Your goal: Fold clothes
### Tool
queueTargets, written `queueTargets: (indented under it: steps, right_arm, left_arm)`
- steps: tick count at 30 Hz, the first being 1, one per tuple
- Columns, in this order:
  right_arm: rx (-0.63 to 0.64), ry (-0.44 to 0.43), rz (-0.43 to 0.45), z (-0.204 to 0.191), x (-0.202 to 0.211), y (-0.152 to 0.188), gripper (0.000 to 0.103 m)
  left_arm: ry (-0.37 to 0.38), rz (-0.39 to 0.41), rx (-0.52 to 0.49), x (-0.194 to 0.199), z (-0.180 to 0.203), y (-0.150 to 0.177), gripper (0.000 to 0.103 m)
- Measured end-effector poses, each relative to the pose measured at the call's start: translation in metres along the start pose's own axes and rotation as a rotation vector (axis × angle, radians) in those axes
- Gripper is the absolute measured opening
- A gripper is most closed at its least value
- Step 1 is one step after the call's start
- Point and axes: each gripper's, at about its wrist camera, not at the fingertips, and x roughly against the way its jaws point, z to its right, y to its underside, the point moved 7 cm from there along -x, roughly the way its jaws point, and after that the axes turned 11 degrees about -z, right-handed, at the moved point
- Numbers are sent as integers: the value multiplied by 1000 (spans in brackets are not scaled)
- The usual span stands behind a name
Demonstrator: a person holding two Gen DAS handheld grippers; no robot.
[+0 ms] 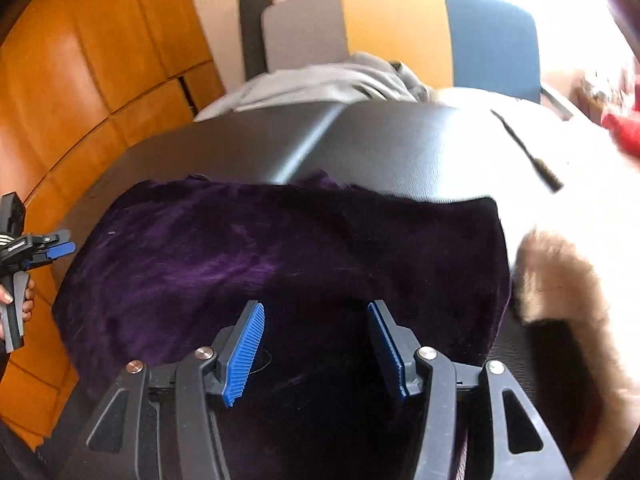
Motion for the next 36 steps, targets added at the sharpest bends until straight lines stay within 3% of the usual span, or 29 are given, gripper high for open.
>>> queueTargets:
  steps: [4, 6, 9, 14, 16, 17, 18, 23, 27, 32, 36]
  right_arm:
    - [0, -60, 113, 6, 2, 6, 58]
    - [-10, -78, 122, 8, 3, 7, 58]
    - [-25, -111, 136, 11, 4, 8, 58]
    - [-37, -133, 150, 12, 2, 7, 59]
    - [-27, -125, 149, 8, 1, 5, 60]
    - [-21, -122, 148, 7, 0, 5, 62]
    - [-16, -119, 148, 5, -1, 4, 63]
    - [-32, -153, 158, 8, 1, 4, 63]
    - [-37, -166, 164, 9, 2, 5, 63]
    - [-27, -148, 161, 7, 2, 6, 63]
    - [-21, -146, 151, 6, 3, 6, 64]
  left_arm:
    - [19, -69, -30, -26, -1, -11, 82]
    - [58, -84, -43, -30, 2, -15, 92]
    - [111, -99, -10, -37, 6, -20, 98]
    - [48, -165, -42, -41, 15, -19, 96]
    - [15, -185, -45, -43, 17, -20, 87]
    - [4, -189, -47, -44, 20, -21, 74]
    - [-25, -192, -55, -46, 22, -21, 69]
    - [-151, -193, -79, -55, 30, -21, 61]
    - [-195, -176, -79, -56, 42, -19, 33]
    - [-259, -134, -59, -57, 49, -16, 24]
    - [-205, -132, 23, -50, 37, -17, 18]
